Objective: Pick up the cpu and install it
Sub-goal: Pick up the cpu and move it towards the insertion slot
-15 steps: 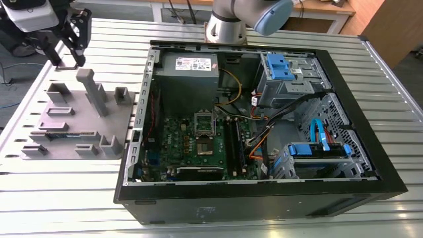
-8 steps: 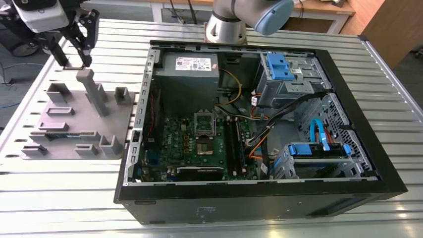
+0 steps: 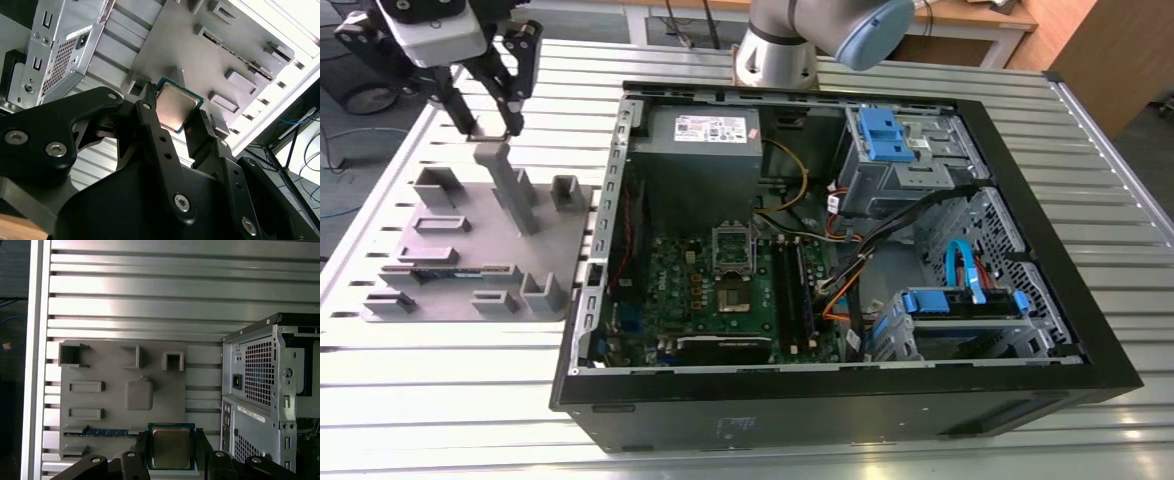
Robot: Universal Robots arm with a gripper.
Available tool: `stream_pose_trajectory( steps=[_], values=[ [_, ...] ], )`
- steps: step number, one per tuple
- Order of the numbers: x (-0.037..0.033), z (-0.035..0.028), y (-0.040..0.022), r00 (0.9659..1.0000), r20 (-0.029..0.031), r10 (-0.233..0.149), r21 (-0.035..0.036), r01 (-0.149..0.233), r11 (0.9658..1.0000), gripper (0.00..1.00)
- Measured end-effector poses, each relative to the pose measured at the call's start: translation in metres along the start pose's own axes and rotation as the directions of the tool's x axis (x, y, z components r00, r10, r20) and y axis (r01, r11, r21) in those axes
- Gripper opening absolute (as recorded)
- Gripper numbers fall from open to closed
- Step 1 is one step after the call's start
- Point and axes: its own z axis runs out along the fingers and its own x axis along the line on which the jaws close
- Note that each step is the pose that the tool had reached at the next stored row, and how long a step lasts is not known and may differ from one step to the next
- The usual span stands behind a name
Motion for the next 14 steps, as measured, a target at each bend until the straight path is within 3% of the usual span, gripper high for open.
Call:
stream_pose_trajectory(
  steps=[14],
  values=[
    [-0.0274, 0.0003, -0.0003, 1.0000, 0.0001, 0.000, 0.0000, 0.000, 1.0000, 0.47]
  ],
)
